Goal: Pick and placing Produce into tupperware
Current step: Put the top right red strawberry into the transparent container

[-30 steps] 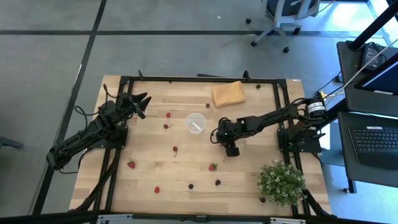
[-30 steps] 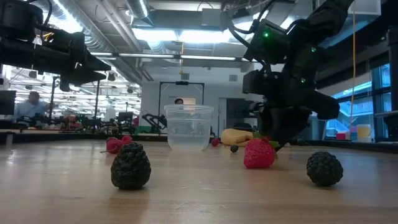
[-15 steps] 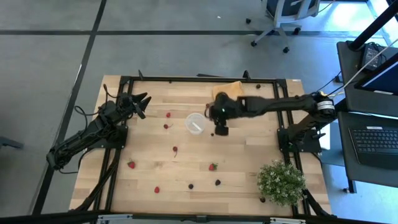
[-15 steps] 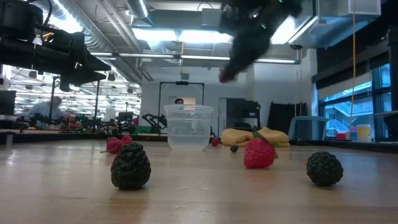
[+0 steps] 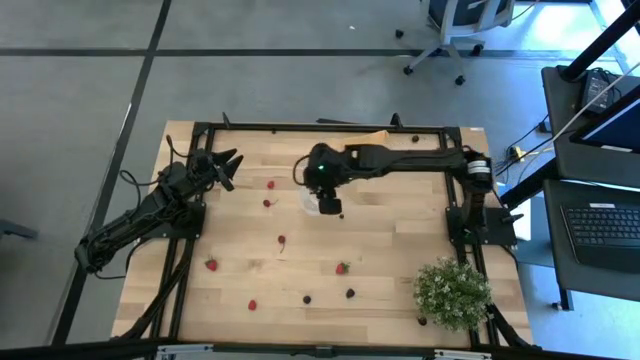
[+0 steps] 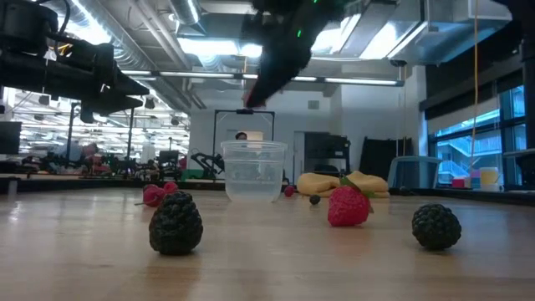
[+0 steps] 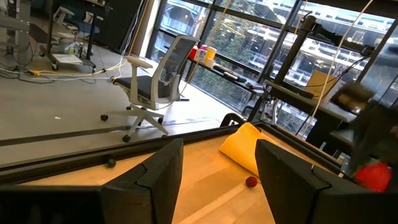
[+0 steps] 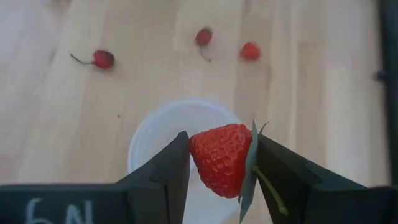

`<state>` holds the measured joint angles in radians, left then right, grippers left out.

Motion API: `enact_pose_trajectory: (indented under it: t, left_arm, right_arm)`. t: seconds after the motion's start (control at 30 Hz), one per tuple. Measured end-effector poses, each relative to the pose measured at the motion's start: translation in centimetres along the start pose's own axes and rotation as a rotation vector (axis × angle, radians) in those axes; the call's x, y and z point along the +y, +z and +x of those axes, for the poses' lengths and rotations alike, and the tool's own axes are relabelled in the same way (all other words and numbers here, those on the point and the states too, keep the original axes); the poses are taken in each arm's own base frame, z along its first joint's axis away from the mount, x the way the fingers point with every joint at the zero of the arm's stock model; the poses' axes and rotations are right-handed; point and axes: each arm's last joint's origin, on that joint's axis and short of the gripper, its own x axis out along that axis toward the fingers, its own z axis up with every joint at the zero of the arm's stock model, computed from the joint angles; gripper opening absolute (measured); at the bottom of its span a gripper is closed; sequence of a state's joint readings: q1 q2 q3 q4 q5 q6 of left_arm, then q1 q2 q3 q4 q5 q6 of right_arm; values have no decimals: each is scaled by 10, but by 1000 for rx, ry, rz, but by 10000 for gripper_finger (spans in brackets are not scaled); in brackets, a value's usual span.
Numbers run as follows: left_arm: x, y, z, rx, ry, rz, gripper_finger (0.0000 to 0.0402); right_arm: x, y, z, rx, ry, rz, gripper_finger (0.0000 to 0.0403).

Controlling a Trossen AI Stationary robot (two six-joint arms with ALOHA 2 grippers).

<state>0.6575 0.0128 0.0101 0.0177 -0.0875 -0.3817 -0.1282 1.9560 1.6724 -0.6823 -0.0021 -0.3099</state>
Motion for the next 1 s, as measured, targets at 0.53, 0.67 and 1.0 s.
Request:
enact_pose_trajectory:
  t: [0.53,0.67,1.0]
  left_arm:
    - [0,0,0,1,1,49,193]
    - [0,0,0,1,1,52,193]
    - [0,0,0,1,1,52,193]
  right_arm:
    - [7,-23,65,172,60,-37,164]
    - [8,-26,70,196,68,-34,164]
    - [8,-26,70,194,67,-34,176]
